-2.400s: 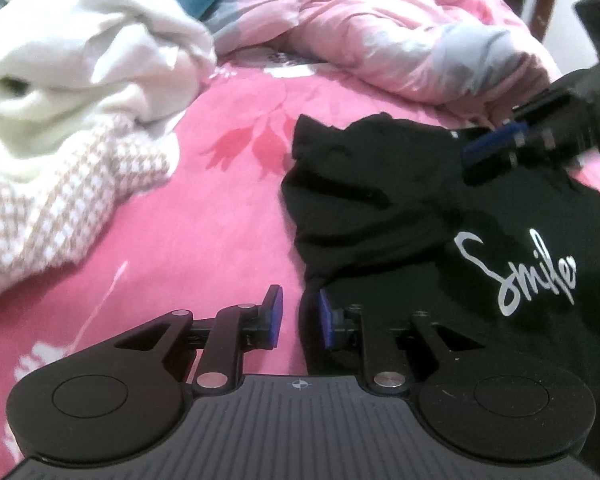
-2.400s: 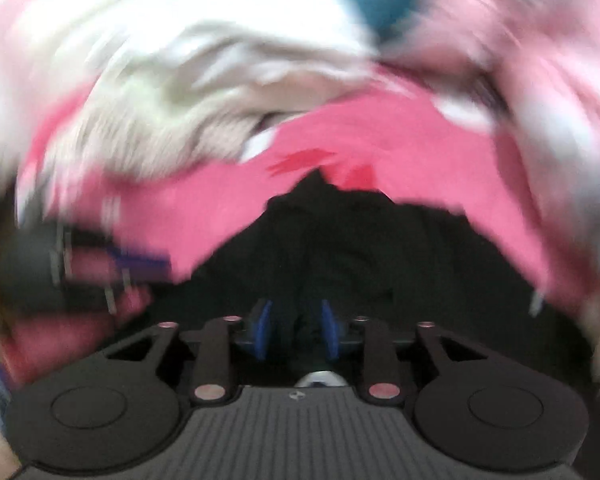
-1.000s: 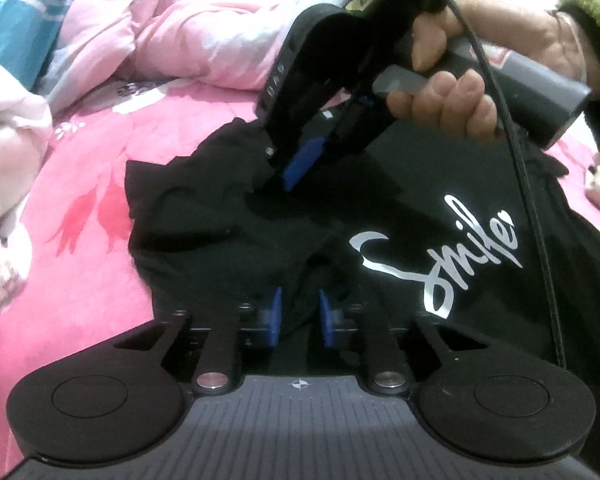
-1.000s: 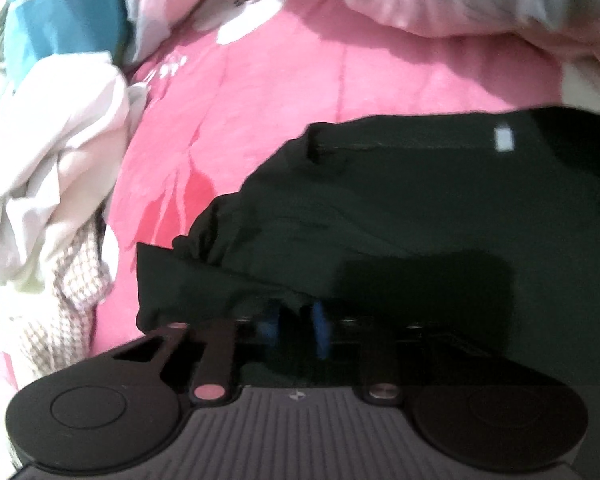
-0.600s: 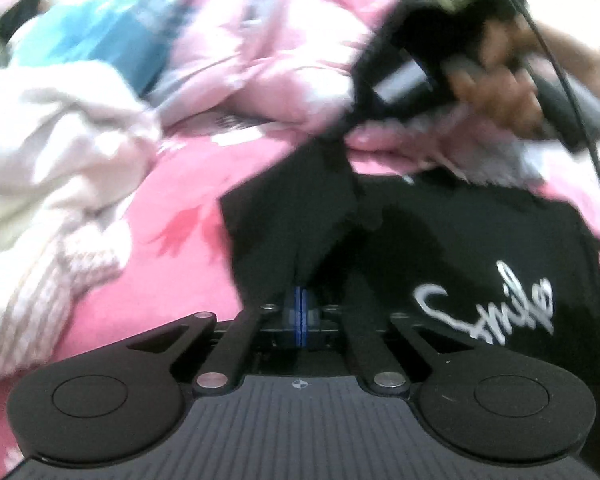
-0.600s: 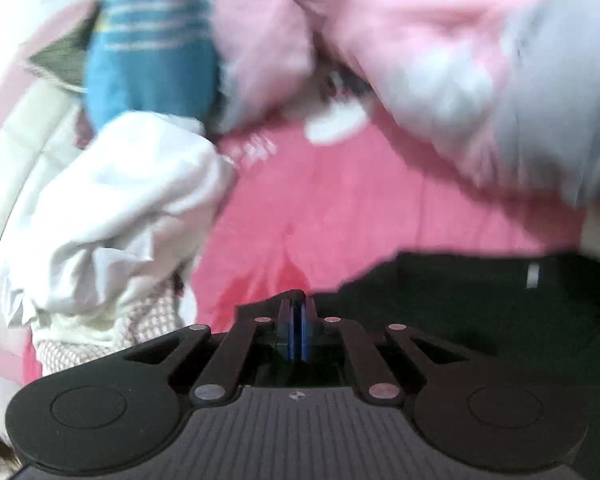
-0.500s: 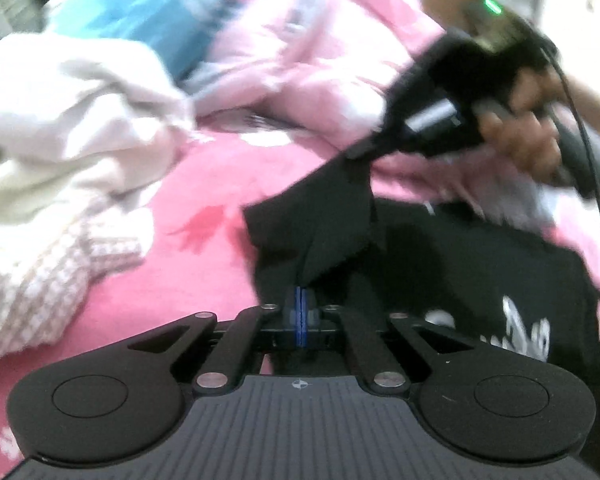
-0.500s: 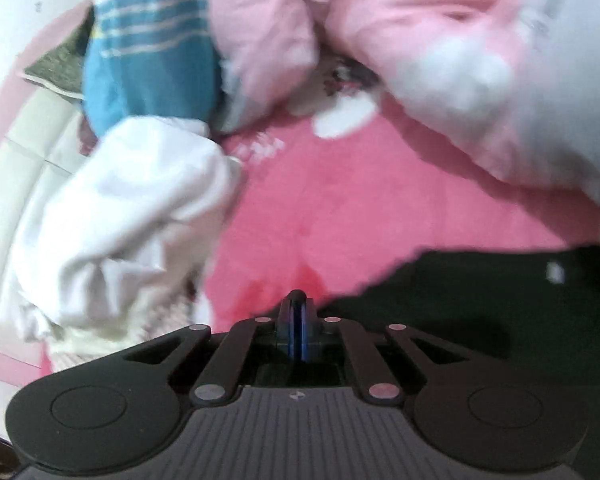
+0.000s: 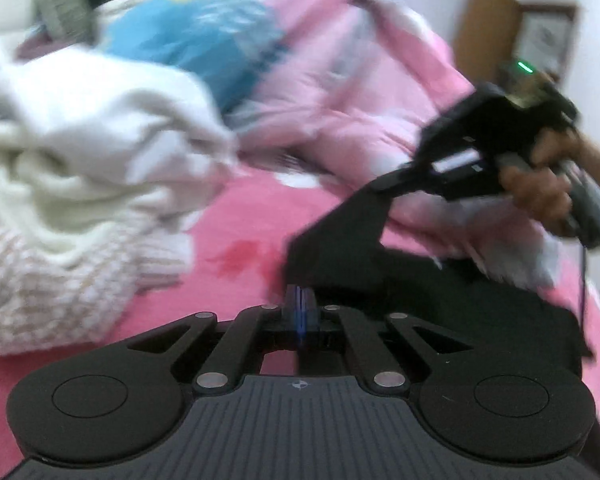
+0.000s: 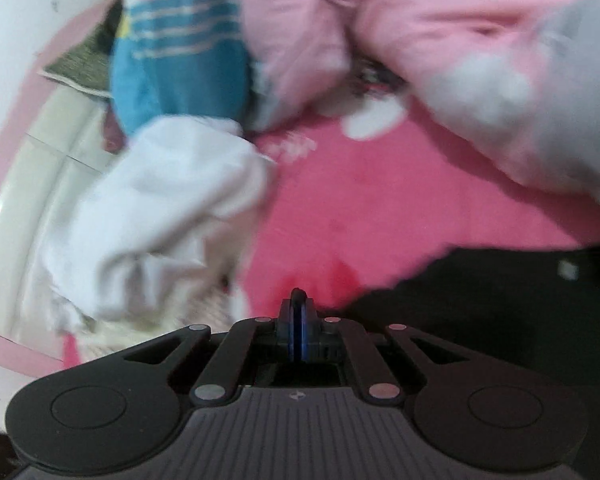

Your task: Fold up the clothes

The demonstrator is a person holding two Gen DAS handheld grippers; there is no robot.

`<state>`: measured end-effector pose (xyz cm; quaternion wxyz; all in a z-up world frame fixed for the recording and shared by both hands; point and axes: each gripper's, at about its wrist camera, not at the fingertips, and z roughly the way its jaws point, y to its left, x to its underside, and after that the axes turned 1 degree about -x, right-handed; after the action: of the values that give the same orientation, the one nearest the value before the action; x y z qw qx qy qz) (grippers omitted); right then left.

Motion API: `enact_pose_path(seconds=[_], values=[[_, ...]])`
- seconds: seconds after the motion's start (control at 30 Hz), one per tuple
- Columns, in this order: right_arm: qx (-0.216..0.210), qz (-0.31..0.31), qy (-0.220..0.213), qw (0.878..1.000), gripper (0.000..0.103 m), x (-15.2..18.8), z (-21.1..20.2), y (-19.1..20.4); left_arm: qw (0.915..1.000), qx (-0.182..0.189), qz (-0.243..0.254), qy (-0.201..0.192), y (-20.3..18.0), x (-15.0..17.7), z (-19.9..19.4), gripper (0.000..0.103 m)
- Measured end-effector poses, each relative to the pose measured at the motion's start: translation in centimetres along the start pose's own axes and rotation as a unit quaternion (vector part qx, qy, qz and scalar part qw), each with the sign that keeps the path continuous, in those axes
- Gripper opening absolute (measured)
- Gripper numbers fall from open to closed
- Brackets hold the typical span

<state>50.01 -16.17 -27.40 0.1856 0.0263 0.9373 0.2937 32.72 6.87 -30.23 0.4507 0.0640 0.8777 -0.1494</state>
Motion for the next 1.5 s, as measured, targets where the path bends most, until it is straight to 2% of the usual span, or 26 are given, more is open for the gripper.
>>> enact_pose_path(seconds=[0.13, 0.23, 0.37, 0.43, 0.53, 0.63, 0.7, 0.77, 0.87, 0.97, 1.07, 1.2, 1.33, 1.37, 1.4, 1.47, 1.5], values=[[0.045, 0.017, 0.015, 0.999, 0.003, 1.8, 0.2, -3.5, 0.9979, 0.029, 0.042, 0.039, -2.5, 2.1, 1.7, 0.0], [0.059, 0.044, 0.026, 0.997, 0.003, 2.8, 1.0, -6.0, 0.9944, 0.043, 0.068, 0.068, -3.5, 3.7, 3.1, 0.0], [0.091, 0.032, 0.042, 0.994, 0.004, 4.0, 2.6, -7.9, 0.9893, 0.06, 0.065, 0.116, -3.3, 5.1, 4.4, 0.0], [0.12, 0.009, 0.044, 0.992, 0.005, 4.3, 3.1, -8.3, 0.9871, 0.064, 0.059, 0.134, -2.9, 5.4, 4.3, 0.002], [0.129, -0.01, 0.039, 0.991, 0.008, 4.2, 3.1, -8.3, 0.9889, 0.066, 0.052, 0.122, -2.3, 5.0, 2.7, 0.011], [0.142, -0.057, 0.02, 0.988, 0.01, 4.1, 2.2, -6.8, 0.9925, 0.045, 0.033, 0.109, -1.3, 4.1, 2.0, 0.012], [0.148, -0.091, 0.003, 0.985, 0.011, 4.0, 1.6, -5.4, 0.9926, 0.028, 0.039, 0.112, -1.0, 3.9, 2.6, 0.013], [0.139, -0.123, -0.012, 0.983, 0.011, 3.8, 1.1, -4.0, 0.9917, 0.011, 0.051, 0.118, -0.9, 3.8, 3.5, 0.013], [0.1, -0.169, -0.008, 0.981, 0.014, 3.0, 1.7, -1.6, 0.9897, 0.003, 0.08, 0.119, -1.1, 3.9, 4.6, 0.016], [0.082, -0.219, 0.005, 0.972, 0.025, 2.4, 3.7, 0.7, 0.9882, -0.001, 0.099, 0.117, -1.3, 4.0, 5.3, 0.016], [0.078, -0.254, 0.016, 0.964, 0.028, 1.4, 6.7, 2.7, 0.9874, -0.006, 0.109, 0.115, -1.4, 4.1, 5.7, 0.016], [0.072, -0.272, 0.056, 0.958, 0.028, 0.8, 10.6, 3.9, 0.9869, -0.012, 0.114, 0.113, -1.4, 4.4, 6.0, 0.013], [0.086, -0.297, 0.111, 0.945, 0.027, 1.3, 13.2, 4.4, 0.9855, -0.01, 0.128, 0.111, -1.6, 4.8, 6.1, 0.006], [0.084, -0.3, 0.112, 0.943, 0.021, 1.4, 13.3, 4.4, 0.9851, -0.01, 0.133, 0.109, -1.7, 4.9, 6.0, 0.006], [0.075, -0.288, 0.1, 0.95, 0.002, 1.3, 12.7, 4.2, 0.9851, -0.011, 0.134, 0.107, -1.7, 5.0, 6.0, 0.004], [0.058, -0.261, 0.074, 0.961, 0.003, 1.0, 11.6, 3.8, 0.9858, -0.013, 0.13, 0.106, -1.6, 5.2, 5.9, 0.003], [0.051, -0.23, 0.055, 0.97, 0.003, 0.8, 10.8, 3.1, 0.9864, -0.014, 0.125, 0.106, -1.5, 5.3, 5.8, 0.003]])
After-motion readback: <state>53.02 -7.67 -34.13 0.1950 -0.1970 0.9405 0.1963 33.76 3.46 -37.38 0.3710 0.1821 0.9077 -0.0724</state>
